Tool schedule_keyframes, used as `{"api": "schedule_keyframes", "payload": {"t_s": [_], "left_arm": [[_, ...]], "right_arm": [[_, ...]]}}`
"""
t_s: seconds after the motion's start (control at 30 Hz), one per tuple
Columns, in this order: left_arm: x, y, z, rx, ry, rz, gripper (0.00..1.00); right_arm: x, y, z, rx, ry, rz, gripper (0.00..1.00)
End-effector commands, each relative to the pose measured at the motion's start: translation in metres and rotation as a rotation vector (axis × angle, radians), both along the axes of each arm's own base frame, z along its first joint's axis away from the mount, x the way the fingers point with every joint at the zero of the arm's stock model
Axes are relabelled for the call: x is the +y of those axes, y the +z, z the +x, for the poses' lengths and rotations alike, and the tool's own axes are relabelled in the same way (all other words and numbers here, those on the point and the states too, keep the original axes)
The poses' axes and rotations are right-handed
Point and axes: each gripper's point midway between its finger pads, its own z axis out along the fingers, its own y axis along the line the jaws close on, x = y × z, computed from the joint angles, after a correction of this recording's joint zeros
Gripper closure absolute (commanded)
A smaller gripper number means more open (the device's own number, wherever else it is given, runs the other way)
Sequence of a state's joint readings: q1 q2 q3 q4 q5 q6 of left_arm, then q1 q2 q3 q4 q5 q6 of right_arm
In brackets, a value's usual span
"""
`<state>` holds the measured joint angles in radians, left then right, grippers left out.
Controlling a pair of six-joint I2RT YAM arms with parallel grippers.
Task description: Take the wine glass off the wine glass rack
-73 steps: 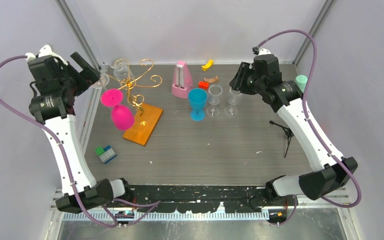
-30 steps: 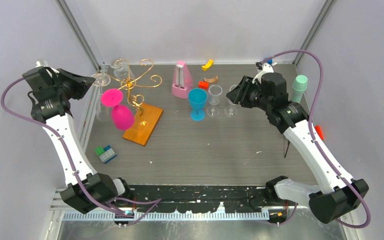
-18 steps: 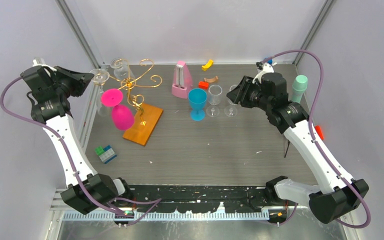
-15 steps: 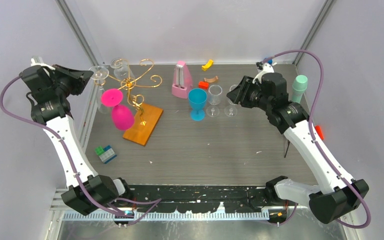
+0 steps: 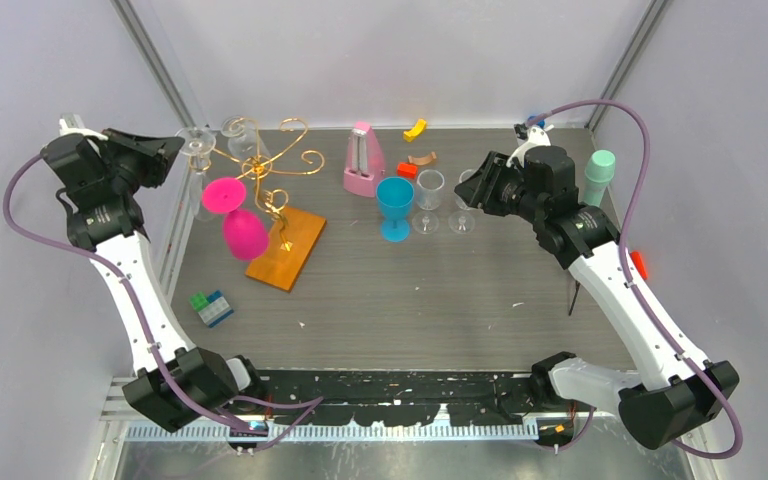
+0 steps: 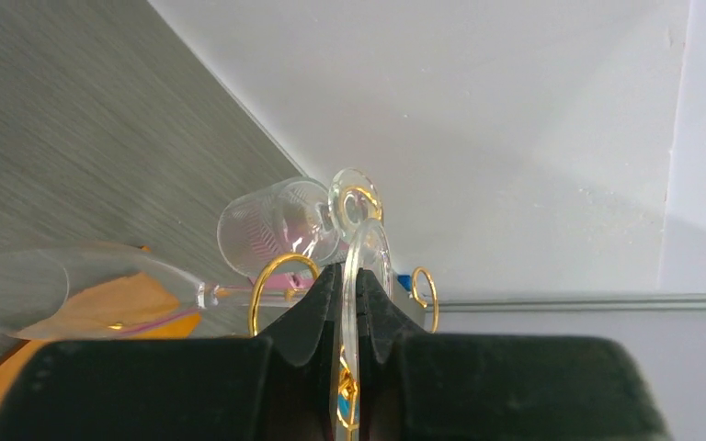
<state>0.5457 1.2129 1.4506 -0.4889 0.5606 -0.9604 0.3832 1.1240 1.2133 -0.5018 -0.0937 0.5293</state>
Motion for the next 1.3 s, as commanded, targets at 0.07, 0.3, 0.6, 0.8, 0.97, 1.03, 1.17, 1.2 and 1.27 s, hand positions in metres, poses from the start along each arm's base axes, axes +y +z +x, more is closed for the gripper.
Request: {"api": "schedule_keyframes", "payload": {"t_s": [0.07, 0.3, 0.6, 0.8, 0.97, 1.03, 1.17, 1.2, 1.27], "left_arm": [[-0.009, 0.038, 0.012, -0.196, -0.097, 0.005, 1.0], [-0.022, 0.038, 0.011, -0.207, -0.177, -0.025, 1.0], [-0.041, 0.042, -0.015, -0.173, -0.209, -0.04, 1.0], [-0.035, 0.036, -0.032, -0.111, -0.104, 0.019, 1.0], [-0.018, 0.03, -0.05, -0.035, 0.046, 0.106, 1.0], [-0.012, 0.031, -0.057, -0.011, 0.092, 0.138, 1.0], [-0.005, 0.04, -0.067, 0.004, 0.149, 0.194, 1.0], [-0.002, 0.042, -0.07, 0.009, 0.169, 0.217, 1.0], [0.005, 0.054, -0.077, 0.009, 0.215, 0.264, 1.0]], "right_arm": [[0.001, 0.019, 0.0, -0.057, 0.003, 0.035, 0.53], [0.003, 0.023, -0.003, -0.066, 0.011, 0.053, 0.53], [0.003, 0.022, -0.004, -0.06, 0.01, 0.057, 0.54], [0.002, 0.023, -0.007, -0.061, 0.012, 0.06, 0.53], [0.001, 0.025, -0.01, -0.063, 0.009, 0.061, 0.54], [0.0, 0.025, -0.011, -0.064, 0.008, 0.06, 0.53], [0.0, 0.027, -0.013, -0.065, 0.008, 0.065, 0.53], [0.0, 0.027, -0.013, -0.066, 0.008, 0.068, 0.53], [0.0, 0.029, -0.014, -0.068, 0.008, 0.071, 0.53]]}}
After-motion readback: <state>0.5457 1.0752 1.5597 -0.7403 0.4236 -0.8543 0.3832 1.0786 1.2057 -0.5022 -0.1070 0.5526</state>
